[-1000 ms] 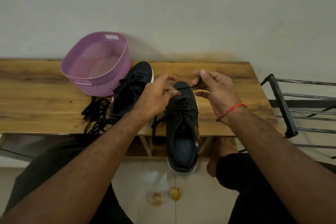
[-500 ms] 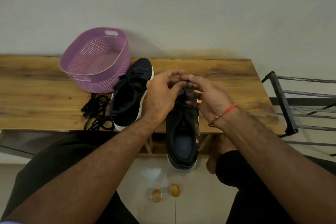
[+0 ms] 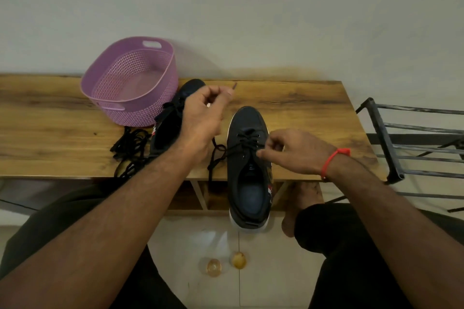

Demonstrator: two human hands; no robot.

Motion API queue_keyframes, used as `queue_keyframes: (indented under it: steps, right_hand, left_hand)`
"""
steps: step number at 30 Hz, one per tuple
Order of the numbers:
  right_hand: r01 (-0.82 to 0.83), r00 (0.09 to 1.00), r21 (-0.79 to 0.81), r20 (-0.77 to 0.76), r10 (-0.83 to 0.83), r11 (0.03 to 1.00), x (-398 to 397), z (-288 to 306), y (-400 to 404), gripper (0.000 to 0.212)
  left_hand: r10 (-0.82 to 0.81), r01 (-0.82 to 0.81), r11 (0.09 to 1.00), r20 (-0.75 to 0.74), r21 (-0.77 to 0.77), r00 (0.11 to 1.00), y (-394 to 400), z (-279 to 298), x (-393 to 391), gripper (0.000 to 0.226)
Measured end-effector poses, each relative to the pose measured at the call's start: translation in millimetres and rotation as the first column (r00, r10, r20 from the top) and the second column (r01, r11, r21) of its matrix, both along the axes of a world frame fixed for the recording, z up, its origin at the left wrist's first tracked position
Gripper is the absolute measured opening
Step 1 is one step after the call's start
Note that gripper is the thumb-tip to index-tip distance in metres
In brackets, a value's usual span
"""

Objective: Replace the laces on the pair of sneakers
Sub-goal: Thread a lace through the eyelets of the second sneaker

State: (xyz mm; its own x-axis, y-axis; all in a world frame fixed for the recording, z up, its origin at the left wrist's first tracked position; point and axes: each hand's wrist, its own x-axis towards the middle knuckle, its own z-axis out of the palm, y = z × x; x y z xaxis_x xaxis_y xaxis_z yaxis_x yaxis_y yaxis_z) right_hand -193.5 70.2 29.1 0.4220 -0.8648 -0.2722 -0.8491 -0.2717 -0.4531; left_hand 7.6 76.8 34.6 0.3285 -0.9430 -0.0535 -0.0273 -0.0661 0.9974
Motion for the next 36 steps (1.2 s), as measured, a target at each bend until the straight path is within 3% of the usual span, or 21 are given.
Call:
queue_keyframes:
  steps: [2, 5, 9, 11, 13, 14, 15, 17, 19, 21, 23, 26, 31, 36]
  right_hand:
    - [-0.019, 0.998, 0.007, -0.063, 0.019, 1.000, -1.6, -2.2, 4.4, 0.017]
    - [-0.058, 0.993, -0.025, -0.100, 0.055, 0.998, 1.3, -2.4, 4.0, 0.028]
    - [-0.067, 0.994, -0.094, -0.092, 0.058, 0.993, 6.5, -5.2, -1.0, 0.005]
    - [0.053, 0.987, -0.102, 0.154, -0.037, 0.993, 11.7, -7.6, -2.9, 0.005]
    - [0.152, 0.813, 0.105, 0.552, -0.184, 0.983, 18.5, -3.5, -2.9, 0.020]
    - [0.141, 0.723, 0.182, 0.653, -0.227, 0.973, 19.5, -1.2, -4.0, 0.030]
    - [0.138, 0.705, 0.181, 0.672, -0.225, 0.974, 19.4, 1.2, -5.3, 0.036]
    - [0.157, 0.823, 0.043, 0.547, -0.155, 0.987, 17.1, 5.1, -6.6, 0.036]
    - [0.105, 0.951, -0.063, 0.299, -0.081, 0.992, 13.1, 5.8, -3.5, 0.037]
    - [0.032, 0.995, -0.005, 0.098, -0.032, 0.999, 12.3, 2.0, 3.4, 0.044]
    - [0.017, 1.000, 0.055, -0.011, -0.016, 0.998, 12.5, -2.0, 8.1, 0.045]
    - [0.102, 0.988, 0.196, 0.093, -0.122, 0.975, 10.2, -0.4, 6.0, 0.030]
    - [0.109, 0.951, 0.414, 0.221, -0.216, 0.904, 0.9, -2.3, -1.3, 0.008]
    - [0.106, 0.937, 0.466, 0.250, -0.245, 0.879, -2.8, -7.4, -6.6, 0.012]
  left_hand:
    - [0.102, -0.097, 0.991, 0.061, -0.090, 0.993, -0.4, 7.5, 11.1, 0.013]
    - [0.172, -0.158, 0.973, 0.066, -0.169, 0.983, 4.1, 14.2, 26.1, 0.015]
    - [0.161, -0.132, 0.970, 0.131, -0.204, 0.978, 10.5, 11.2, 32.2, 0.013]
    - [0.144, -0.109, 0.970, 0.151, -0.218, 0.978, 11.7, 8.9, 33.9, 0.017]
    - [0.138, -0.096, 0.966, 0.166, -0.240, 0.976, 11.1, 8.1, 36.3, 0.020]
    - [0.140, -0.092, 0.963, 0.178, -0.251, 0.974, 10.5, 7.9, 37.3, 0.021]
    - [0.141, -0.086, 0.961, 0.196, -0.264, 0.970, 10.1, 7.5, 37.5, 0.021]
    - [0.109, -0.034, 0.960, 0.258, -0.280, 0.960, 10.2, 4.8, 34.5, 0.018]
    - [-0.022, 0.129, 0.965, 0.417, -0.229, 0.909, 11.3, -3.1, 27.5, 0.011]
    - [-0.217, 0.307, 0.950, 0.586, -0.058, 0.781, 15.5, -14.8, 16.5, 0.007]
    - [-0.336, 0.373, 0.924, 0.656, 0.089, 0.676, 20.7, -25.9, 7.3, 0.005]
    - [-0.380, 0.371, 0.911, 0.713, 0.180, 0.589, 26.1, -33.0, 0.8, 0.003]
    - [-0.369, 0.320, 0.922, 0.750, 0.219, 0.549, 31.9, -37.3, -8.4, 0.005]
    - [-0.287, 0.261, 0.953, 0.748, 0.157, 0.598, 36.5, -50.3, -22.4, 0.009]
